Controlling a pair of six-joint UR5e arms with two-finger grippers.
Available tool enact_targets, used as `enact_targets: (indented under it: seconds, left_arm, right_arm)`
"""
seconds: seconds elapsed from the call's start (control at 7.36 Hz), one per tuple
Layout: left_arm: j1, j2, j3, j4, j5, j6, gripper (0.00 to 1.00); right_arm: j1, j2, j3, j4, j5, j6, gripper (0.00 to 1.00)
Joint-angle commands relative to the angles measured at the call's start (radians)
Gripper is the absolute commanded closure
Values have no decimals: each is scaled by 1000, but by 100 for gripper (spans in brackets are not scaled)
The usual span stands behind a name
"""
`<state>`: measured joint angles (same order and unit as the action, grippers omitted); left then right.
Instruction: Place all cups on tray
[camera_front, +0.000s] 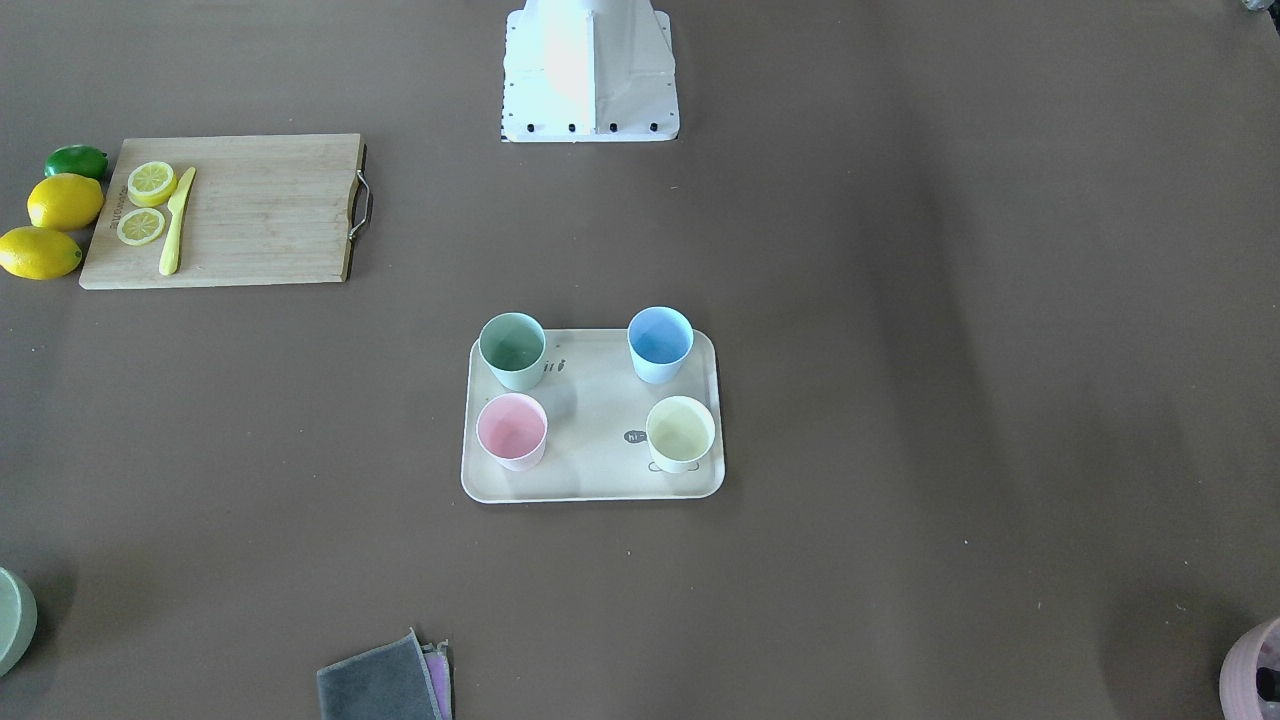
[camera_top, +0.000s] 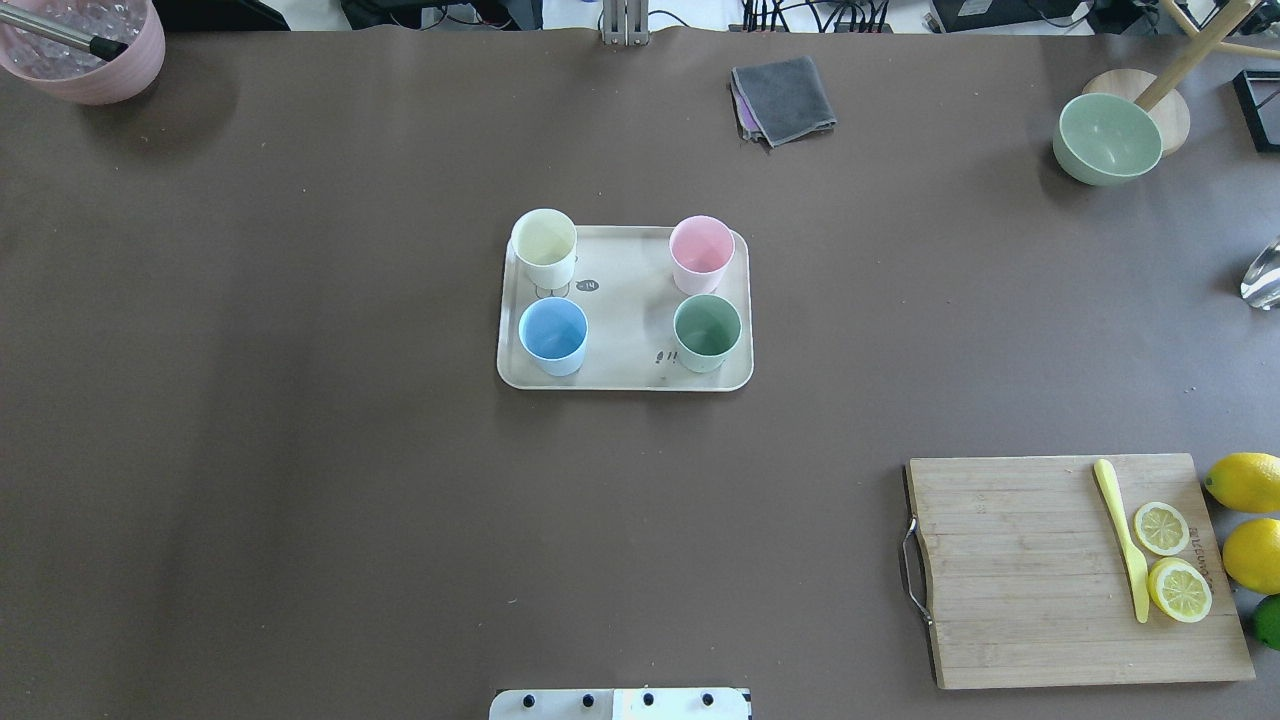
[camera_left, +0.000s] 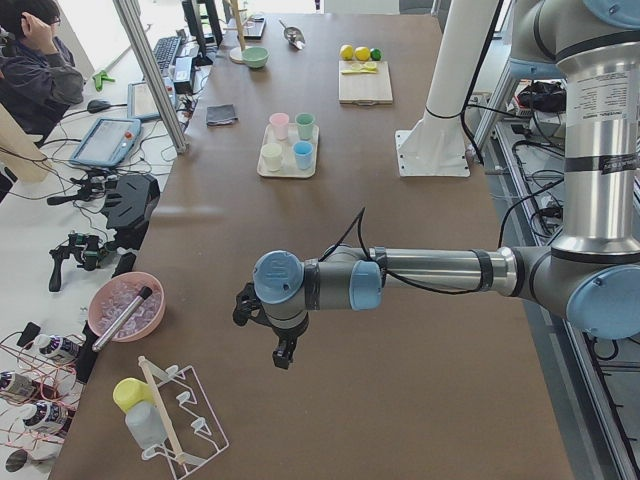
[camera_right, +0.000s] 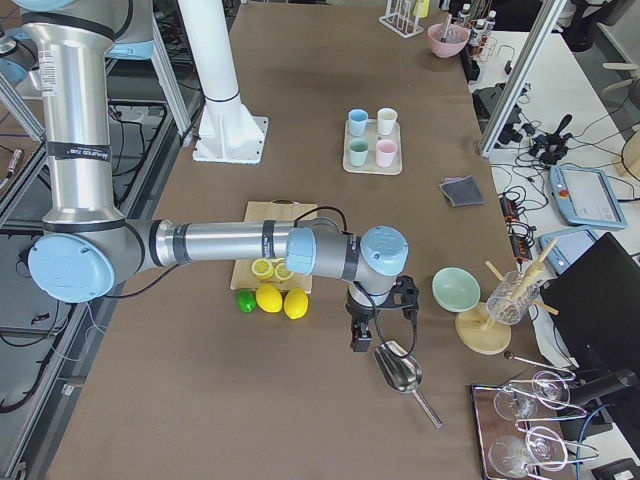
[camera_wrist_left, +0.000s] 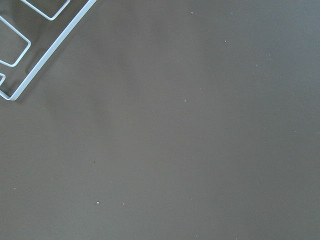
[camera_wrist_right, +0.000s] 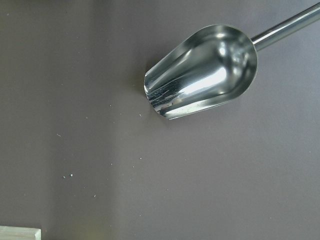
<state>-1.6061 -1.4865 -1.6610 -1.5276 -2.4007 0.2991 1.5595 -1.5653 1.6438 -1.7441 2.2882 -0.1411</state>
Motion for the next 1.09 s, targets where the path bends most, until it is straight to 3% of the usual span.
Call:
enact_targets:
  seconds: [0.0, 0.95]
  left_arm:
    - [0, -1, -2, 0, 0, 0, 1]
    - [0, -9, 0, 0, 0, -2, 1]
  right_arm:
    - [-1, -1, 1, 2, 0, 0, 0]
    - [-2, -1, 1, 23, 2, 0, 0]
